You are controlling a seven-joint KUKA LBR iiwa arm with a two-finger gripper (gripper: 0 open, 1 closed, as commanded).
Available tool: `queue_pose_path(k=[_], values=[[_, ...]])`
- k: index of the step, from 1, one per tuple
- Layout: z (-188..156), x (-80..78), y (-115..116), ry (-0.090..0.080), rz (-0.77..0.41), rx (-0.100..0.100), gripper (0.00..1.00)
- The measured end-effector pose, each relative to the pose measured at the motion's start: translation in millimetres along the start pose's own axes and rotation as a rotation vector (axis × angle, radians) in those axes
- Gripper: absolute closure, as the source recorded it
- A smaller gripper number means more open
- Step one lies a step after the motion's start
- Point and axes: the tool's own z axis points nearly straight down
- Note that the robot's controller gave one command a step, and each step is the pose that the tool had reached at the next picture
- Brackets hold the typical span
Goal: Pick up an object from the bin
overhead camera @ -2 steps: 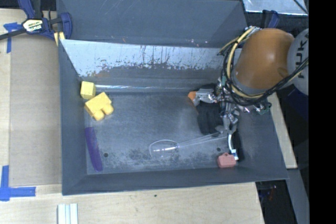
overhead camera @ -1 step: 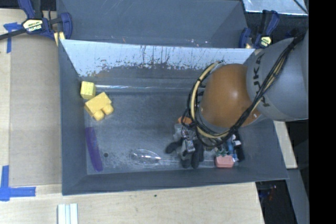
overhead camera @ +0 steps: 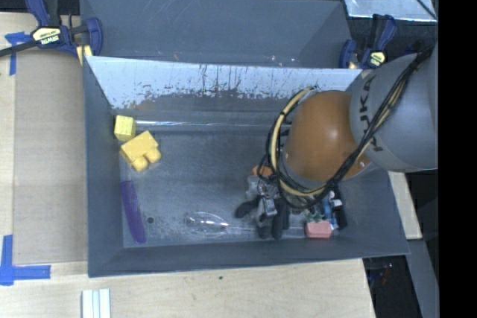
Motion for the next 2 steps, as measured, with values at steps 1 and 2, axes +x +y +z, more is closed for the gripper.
queue_pose_path(k=[1,2], values=[[-25.0,0.7,-0.3,0.002,0.0,0.0,1.0],[-51.5,-0.3,-0.5,0.0,0.0,0.001,1.0]])
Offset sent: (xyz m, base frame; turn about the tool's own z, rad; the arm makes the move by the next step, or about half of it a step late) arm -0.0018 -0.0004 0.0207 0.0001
